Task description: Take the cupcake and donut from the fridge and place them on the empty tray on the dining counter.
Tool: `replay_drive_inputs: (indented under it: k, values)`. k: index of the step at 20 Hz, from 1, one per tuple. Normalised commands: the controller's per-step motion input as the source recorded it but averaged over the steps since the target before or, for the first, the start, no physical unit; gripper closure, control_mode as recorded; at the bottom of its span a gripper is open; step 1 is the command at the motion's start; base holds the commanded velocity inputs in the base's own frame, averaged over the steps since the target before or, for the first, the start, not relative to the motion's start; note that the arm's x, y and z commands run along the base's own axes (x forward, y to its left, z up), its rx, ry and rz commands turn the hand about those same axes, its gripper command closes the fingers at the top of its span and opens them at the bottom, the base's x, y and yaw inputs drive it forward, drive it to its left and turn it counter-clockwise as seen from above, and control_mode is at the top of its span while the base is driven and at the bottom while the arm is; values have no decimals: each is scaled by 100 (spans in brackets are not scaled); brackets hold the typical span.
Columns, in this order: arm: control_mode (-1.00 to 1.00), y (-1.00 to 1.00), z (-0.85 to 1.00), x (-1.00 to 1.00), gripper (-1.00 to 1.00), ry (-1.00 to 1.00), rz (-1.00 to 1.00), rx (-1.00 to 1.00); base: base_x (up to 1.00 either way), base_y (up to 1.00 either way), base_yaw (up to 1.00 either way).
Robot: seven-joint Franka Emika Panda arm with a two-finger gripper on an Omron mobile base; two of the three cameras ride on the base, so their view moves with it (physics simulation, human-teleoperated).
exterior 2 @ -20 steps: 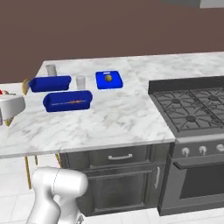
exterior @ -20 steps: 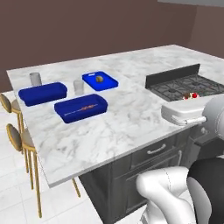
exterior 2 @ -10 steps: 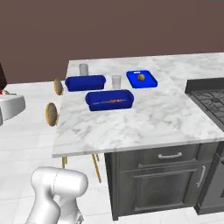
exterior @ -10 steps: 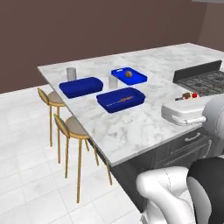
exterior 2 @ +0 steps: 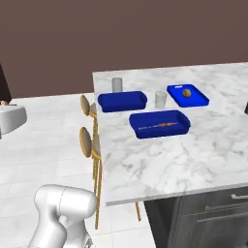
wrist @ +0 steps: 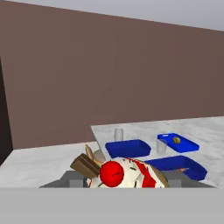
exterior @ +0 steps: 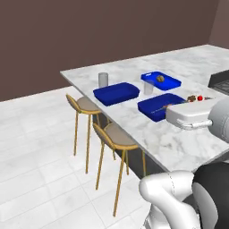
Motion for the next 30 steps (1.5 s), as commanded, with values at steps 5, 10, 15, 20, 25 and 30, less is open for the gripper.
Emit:
replay_drive_inputs:
  k: [5, 10, 15, 20, 25, 30]
  values:
    - [100, 0, 0, 0, 100, 0, 0, 0, 100, 100, -39]
    - [100, 0, 0, 0, 100, 0, 0, 0, 96, 100, -47]
    - [100, 0, 0, 0, 100, 0, 0, 0, 78, 100, -53]
    - [100, 0, 0, 0, 100, 0, 0, 0, 58, 100, -50]
    - [100, 0, 0, 0, 100, 0, 0, 0, 31, 100, -41]
    - [100, 0, 0, 0, 100, 0, 0, 0, -83, 100, -5]
